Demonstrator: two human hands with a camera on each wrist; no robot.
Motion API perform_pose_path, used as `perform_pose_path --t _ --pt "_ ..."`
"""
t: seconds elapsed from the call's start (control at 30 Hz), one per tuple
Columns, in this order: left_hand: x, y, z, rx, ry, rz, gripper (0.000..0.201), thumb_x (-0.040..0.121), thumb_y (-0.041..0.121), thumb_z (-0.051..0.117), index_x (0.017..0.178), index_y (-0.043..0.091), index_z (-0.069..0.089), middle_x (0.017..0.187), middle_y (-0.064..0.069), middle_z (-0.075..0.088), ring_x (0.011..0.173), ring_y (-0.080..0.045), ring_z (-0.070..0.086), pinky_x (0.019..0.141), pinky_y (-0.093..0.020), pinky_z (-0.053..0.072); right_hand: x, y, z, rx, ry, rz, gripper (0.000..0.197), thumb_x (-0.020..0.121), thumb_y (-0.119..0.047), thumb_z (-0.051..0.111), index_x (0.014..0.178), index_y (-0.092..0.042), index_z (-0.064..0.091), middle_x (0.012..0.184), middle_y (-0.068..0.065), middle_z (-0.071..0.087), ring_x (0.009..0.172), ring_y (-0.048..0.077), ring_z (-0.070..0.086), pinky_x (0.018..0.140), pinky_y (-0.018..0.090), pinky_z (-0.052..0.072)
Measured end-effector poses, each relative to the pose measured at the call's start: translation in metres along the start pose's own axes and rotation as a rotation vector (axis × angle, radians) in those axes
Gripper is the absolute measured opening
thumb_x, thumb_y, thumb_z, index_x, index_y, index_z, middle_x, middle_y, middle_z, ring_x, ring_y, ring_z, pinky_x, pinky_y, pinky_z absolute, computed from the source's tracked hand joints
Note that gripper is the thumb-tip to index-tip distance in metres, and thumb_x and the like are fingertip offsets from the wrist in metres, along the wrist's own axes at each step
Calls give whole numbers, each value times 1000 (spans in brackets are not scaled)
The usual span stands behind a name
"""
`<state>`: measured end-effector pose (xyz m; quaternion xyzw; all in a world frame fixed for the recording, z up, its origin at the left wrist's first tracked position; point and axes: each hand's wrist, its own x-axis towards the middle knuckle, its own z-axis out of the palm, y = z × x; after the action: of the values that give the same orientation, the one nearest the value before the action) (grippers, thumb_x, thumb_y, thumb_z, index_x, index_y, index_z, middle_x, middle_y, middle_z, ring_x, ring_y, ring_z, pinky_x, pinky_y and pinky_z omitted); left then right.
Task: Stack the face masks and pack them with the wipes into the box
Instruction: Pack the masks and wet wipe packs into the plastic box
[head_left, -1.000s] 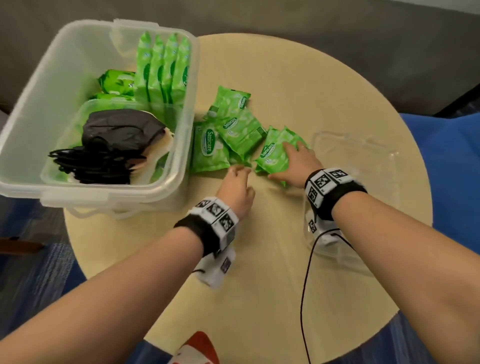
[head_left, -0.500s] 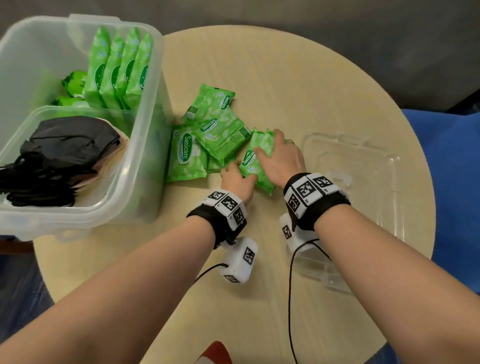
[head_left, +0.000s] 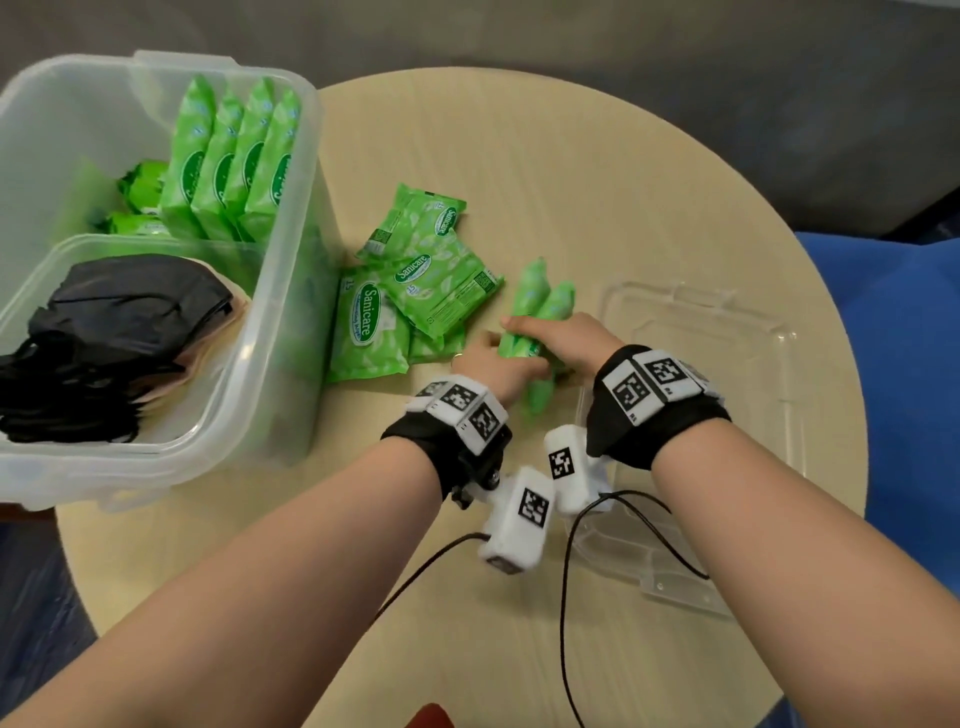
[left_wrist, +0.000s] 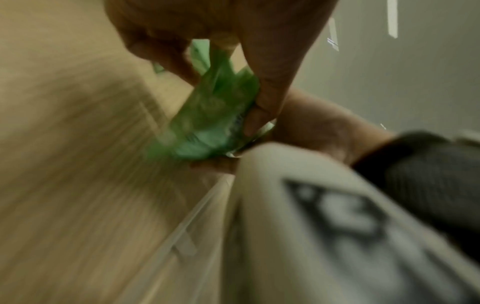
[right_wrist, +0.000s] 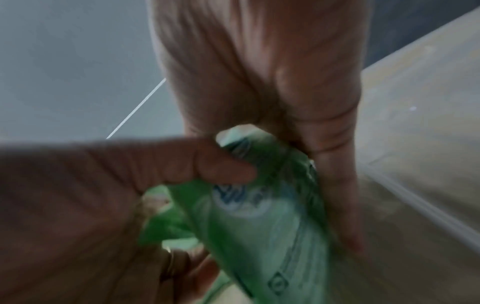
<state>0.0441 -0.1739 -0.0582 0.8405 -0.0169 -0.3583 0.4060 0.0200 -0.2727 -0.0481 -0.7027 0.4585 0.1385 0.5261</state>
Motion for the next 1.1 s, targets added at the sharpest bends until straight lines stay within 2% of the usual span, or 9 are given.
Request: perform_pose_path --t 0.07,0.13,0.2,0.3,0.4,0.5,0.7,0.93,1.1 --pt "-10 0 2 70 50 131 66 66 35 76 125 19 49 122 -13 50 112 -27 50 91 -30 42 -6 4 3 187 -46 20 53 60 -52 76 93 -11 67 92 12 70 82 28 66 72 35 51" --pt "-15 -2 -1 84 -25 193 59 66 37 74 119 20 54 123 -10 52 113 -25 50 85 -25 38 -6 11 2 260 14 29 38 63 -41 79 84 -11 67 79 9 68 68 24 64 64 30 51" --pt "-17 -4 -12 114 -59 230 37 77 30 67 112 20 62 122 -10 53 110 -24 52 80 -24 36 3 23 1 276 122 31 59 38 -38 81 87 -7 67 80 10 70 71 26 67 68 38 58" --pt "-9 -13 -30 140 142 243 37 83 22 57 120 19 58 133 -15 40 121 -29 44 100 -32 36 30 49 0 283 136 -23 79 21 -36 74 95 -8 66 89 11 71 81 31 69 77 49 56" --pt "6 -22 -46 213 379 117 61 85 20 57 140 14 33 149 -15 20 137 -30 20 111 -43 24 19 48 -5 308 107 -77 82 29 -34 77 106 -10 60 99 10 69 90 30 67 82 49 55" --pt "25 -30 -53 250 382 -32 66 94 28 47 148 10 14 155 -18 9 142 -32 10 113 -46 17 -8 31 -8 363 53 -116 64 55 -12 79 112 -5 51 109 15 64 95 31 65 85 50 53" --pt "34 -37 -57 286 485 -106 48 93 33 50 133 9 38 139 -23 34 129 -37 31 101 -43 31 -15 24 -8 446 -47 -179 48 75 9 65 119 1 45 112 20 63 97 36 64 82 50 54" --pt "24 -56 -49 -73 317 -220 94 45 51 86 117 9 42 114 -8 62 103 -31 60 90 -44 50 -18 34 -2 462 -74 -211 51 73 13 65 119 -2 47 104 17 65 86 31 65 75 44 56" --pt "12 -59 -51 -171 205 -24 34 80 23 72 110 14 61 99 -2 66 90 -21 63 85 -31 50 -21 39 -4 402 -173 -253 50 73 14 65 119 0 51 101 16 67 81 26 66 70 37 58"
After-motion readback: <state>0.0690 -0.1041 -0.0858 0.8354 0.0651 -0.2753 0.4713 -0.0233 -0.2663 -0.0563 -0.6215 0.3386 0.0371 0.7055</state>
